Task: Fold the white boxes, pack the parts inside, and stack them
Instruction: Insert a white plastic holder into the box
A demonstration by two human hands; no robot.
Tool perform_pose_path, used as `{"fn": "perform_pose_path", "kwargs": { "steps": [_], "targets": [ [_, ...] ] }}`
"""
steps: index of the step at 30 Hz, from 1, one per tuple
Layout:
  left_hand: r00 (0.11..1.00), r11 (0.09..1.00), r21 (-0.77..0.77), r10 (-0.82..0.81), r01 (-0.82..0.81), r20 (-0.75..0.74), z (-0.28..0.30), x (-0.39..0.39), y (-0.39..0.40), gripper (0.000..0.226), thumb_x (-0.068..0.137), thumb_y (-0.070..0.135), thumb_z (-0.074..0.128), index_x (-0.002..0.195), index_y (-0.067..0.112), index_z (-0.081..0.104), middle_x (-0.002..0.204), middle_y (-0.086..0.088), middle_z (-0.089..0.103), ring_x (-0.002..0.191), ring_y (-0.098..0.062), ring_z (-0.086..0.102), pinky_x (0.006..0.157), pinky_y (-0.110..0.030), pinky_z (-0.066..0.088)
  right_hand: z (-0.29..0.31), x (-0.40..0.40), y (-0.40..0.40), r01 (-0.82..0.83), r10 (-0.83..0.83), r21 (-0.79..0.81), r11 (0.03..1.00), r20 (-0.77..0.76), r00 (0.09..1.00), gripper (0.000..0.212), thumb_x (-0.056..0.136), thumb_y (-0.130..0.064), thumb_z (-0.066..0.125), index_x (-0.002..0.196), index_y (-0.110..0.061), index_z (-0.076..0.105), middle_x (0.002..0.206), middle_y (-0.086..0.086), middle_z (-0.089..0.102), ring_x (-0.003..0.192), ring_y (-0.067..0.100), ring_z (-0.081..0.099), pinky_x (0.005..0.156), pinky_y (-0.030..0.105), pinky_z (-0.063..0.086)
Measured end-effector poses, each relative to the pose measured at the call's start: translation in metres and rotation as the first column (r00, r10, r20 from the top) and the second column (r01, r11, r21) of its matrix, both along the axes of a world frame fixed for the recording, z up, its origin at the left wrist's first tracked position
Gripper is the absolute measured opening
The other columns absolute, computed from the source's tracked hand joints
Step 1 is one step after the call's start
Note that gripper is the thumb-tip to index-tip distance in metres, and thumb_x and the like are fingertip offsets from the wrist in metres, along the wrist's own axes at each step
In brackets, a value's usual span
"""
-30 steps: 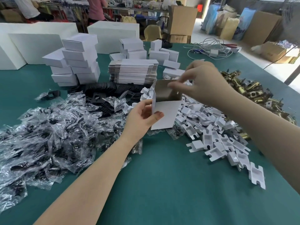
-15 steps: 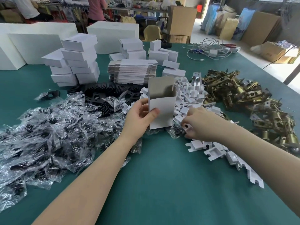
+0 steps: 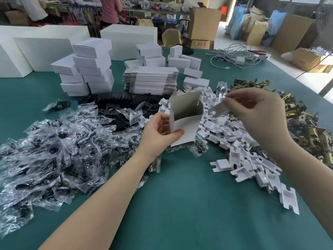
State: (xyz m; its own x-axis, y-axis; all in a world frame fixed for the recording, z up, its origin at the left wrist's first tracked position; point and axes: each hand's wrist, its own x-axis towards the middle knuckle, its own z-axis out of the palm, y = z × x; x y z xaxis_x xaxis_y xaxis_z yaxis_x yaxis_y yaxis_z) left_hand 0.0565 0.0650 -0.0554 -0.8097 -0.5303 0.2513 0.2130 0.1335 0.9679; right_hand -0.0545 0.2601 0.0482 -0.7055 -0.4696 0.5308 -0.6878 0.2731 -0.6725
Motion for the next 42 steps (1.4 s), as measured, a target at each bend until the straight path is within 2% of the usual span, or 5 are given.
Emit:
{"fn": "perform_pose_path", "kwargs": {
  "steps": [7, 13, 16, 33, 42],
  "targets": [
    [0.999, 0.999, -0.020, -0.049, 0.049, 0.010, 0.000, 0.003, 0.002, 0.040, 0.062, 0.015, 0.085, 0.072, 0.043, 0.059, 0.084, 0.003, 0.065, 0.084, -0.018, 0.064, 0.088, -0.047, 0.054, -0.002, 0.027, 0.004, -0.067, 0.011, -0.220, 0.973, -0.248, 0.969, 0.007, 0.090, -0.017, 0.073, 0.097, -0.017, 0.071, 0.089, -0.005, 0.070, 0.078, 0.012, 0.068, 0.074, 0.026, 0.057],
    [0.998, 0.996, -0.066, -0.053, 0.055, 0.020, 0.000, 0.002, 0.003, 0.040, 0.062, 0.015, 0.085, 0.074, 0.043, 0.059, 0.082, 0.010, 0.070, 0.083, -0.013, 0.068, 0.083, -0.037, 0.056, -0.008, 0.032, 0.002, -0.155, 0.113, -0.051, 0.987, -0.472, 0.874, 0.007, 0.087, -0.010, 0.075, 0.093, -0.006, 0.075, 0.083, -0.002, 0.067, 0.073, 0.007, 0.061, 0.074, 0.011, 0.049],
    [0.998, 0.995, -0.077, -0.059, 0.060, 0.017, 0.000, 0.001, 0.004, 0.039, 0.062, 0.015, 0.084, 0.074, 0.043, 0.060, 0.081, 0.011, 0.070, 0.082, -0.011, 0.067, 0.083, -0.034, 0.056, -0.012, 0.033, -0.002, -0.109, 0.112, 0.037, 0.993, -0.541, 0.834, 0.008, 0.083, -0.004, 0.078, 0.091, -0.004, 0.076, 0.080, 0.007, 0.070, 0.070, 0.018, 0.063, 0.069, 0.024, 0.052],
    [0.999, 0.988, 0.150, 0.033, -0.034, 0.007, 0.005, 0.000, 0.004, 0.043, 0.059, 0.025, 0.083, 0.088, 0.022, 0.051, 0.099, -0.041, 0.059, 0.083, -0.030, 0.058, 0.081, -0.066, 0.049, 0.015, 0.032, -0.040, -0.095, 0.123, 0.086, 0.992, -0.432, 0.893, 0.009, 0.085, -0.018, 0.075, 0.091, -0.011, 0.078, 0.075, 0.006, 0.071, 0.069, 0.019, 0.062, 0.068, 0.035, 0.053],
    [0.998, 0.997, 0.076, 0.009, -0.014, 0.057, 0.000, 0.000, 0.002, 0.039, 0.074, 0.003, 0.082, 0.095, 0.010, 0.050, 0.092, -0.034, 0.063, 0.072, -0.023, 0.056, 0.065, -0.030, 0.051, 0.016, 0.034, -0.046, -0.034, 0.117, 0.249, 0.968, -0.328, 0.937, 0.010, 0.088, -0.024, 0.073, 0.092, -0.017, 0.079, 0.079, -0.001, 0.072, 0.073, 0.013, 0.061, 0.075, 0.031, 0.048]
  ]
}}
